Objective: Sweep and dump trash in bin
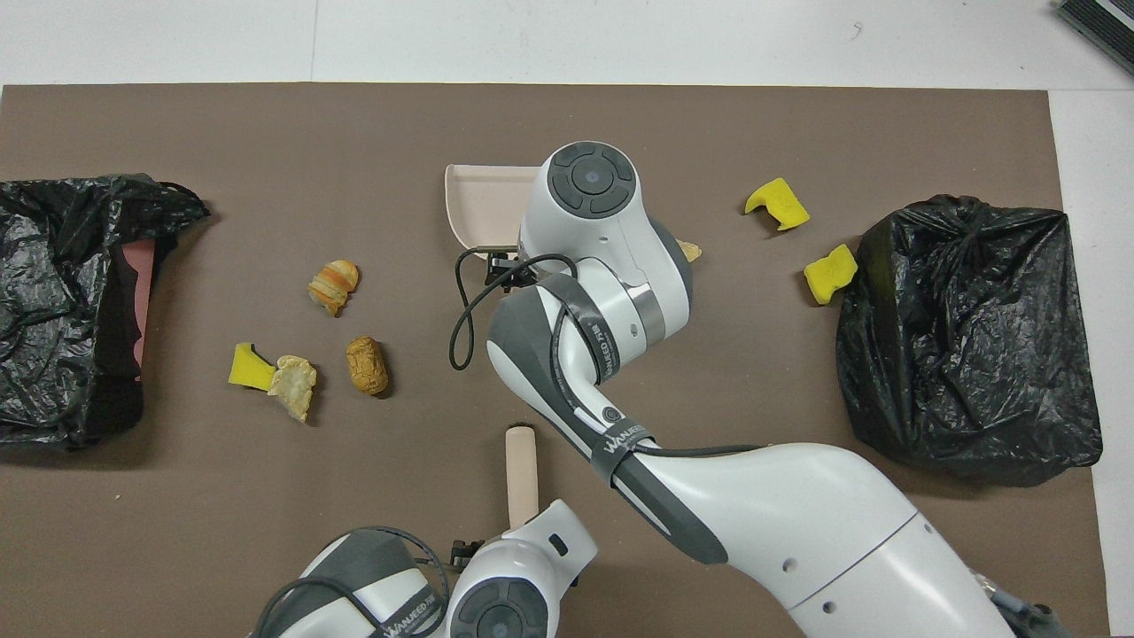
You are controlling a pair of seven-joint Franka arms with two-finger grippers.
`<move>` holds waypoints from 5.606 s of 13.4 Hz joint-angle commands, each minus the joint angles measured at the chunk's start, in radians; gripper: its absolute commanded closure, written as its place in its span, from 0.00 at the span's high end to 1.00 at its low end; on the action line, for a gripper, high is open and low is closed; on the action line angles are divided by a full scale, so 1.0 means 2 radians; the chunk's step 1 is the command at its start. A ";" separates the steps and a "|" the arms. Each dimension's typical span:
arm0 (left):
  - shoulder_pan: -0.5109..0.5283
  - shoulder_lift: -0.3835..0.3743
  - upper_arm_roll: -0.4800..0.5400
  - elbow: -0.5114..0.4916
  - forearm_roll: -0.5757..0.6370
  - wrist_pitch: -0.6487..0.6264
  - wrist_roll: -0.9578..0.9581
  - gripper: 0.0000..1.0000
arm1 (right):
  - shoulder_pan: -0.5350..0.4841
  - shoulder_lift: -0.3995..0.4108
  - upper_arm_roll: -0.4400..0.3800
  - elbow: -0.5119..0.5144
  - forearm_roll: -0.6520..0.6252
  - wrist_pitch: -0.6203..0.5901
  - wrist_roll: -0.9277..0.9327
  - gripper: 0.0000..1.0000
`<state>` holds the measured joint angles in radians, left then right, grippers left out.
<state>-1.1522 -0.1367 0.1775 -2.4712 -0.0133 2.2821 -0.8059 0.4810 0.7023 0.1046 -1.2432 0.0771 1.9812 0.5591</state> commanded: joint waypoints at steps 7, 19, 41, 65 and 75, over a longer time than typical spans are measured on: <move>-0.026 -0.021 0.009 -0.021 -0.026 -0.014 -0.054 0.08 | 0.006 -0.015 0.006 -0.027 0.009 -0.010 -0.010 0.00; 0.115 -0.018 0.014 0.044 0.033 -0.086 0.024 0.00 | -0.054 -0.084 0.009 -0.028 0.030 -0.050 -0.018 0.00; 0.489 0.028 0.014 0.101 0.096 -0.133 0.311 0.00 | -0.060 -0.229 0.011 -0.233 -0.113 -0.121 -0.663 0.00; 0.140 -0.005 0.008 0.044 -0.052 -0.063 0.142 0.00 | 0.016 -0.198 0.012 -0.283 -0.141 -0.040 -0.704 0.00; 0.249 0.028 0.016 0.175 -0.016 -0.145 0.201 0.00 | 0.015 -0.197 0.012 -0.283 -0.137 -0.039 -0.678 0.00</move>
<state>-0.7208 -0.1355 0.2130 -2.1900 -0.0682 2.0059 -0.4788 0.5116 0.2987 0.1226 -1.8097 -0.2021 1.8861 -0.8588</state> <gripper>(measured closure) 0.744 0.687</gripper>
